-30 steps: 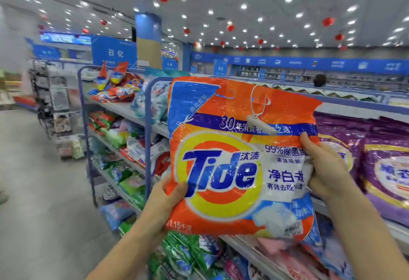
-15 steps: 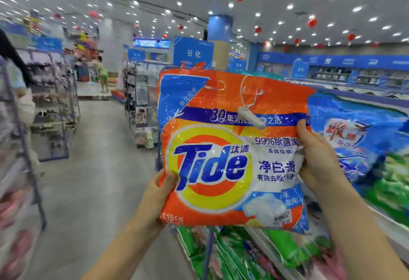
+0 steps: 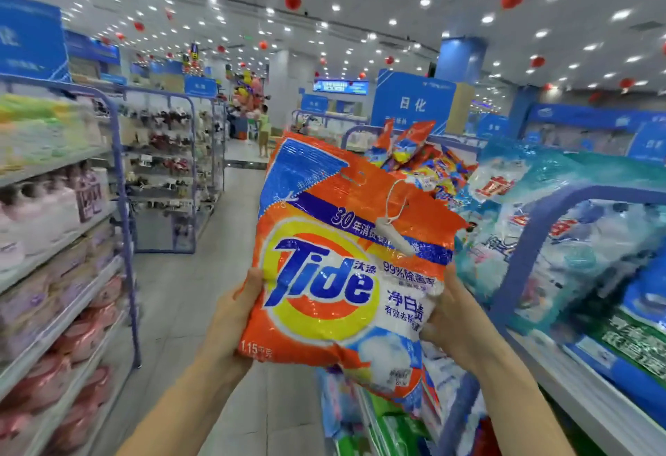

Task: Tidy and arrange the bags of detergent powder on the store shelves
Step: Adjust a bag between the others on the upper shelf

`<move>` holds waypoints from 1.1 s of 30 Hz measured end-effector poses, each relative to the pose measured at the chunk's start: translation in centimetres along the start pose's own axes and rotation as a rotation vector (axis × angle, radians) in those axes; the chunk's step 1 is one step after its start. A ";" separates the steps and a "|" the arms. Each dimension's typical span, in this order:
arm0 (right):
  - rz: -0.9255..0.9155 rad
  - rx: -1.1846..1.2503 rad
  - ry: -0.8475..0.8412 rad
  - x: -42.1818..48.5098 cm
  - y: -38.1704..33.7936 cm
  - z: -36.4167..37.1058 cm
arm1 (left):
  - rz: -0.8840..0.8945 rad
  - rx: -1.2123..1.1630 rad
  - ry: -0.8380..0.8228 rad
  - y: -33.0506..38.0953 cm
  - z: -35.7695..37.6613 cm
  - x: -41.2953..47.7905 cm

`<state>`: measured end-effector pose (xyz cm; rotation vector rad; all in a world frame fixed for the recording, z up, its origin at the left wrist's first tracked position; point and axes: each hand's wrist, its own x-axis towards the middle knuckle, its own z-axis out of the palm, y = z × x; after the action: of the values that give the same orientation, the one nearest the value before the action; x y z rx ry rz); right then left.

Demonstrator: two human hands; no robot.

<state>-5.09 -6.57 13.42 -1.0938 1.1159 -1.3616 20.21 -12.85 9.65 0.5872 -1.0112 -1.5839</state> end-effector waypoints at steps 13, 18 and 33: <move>-0.581 -0.448 0.498 24.8 -1.0 4.3 | -0.117 0.133 -0.114 0.3 -9.4 27.8; -0.700 -0.522 0.741 31.3 -3.0 3.7 | -0.129 0.221 -0.245 -0.2 -8.0 39.1; -0.692 -0.734 1.342 38.0 -8.3 -9.9 | -0.105 0.428 -0.719 -8.4 12.0 59.7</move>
<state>-18.73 -43.39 21.58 -1.0408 2.4894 -2.4736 -9.69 -66.06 17.04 0.3493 -1.9132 -1.7183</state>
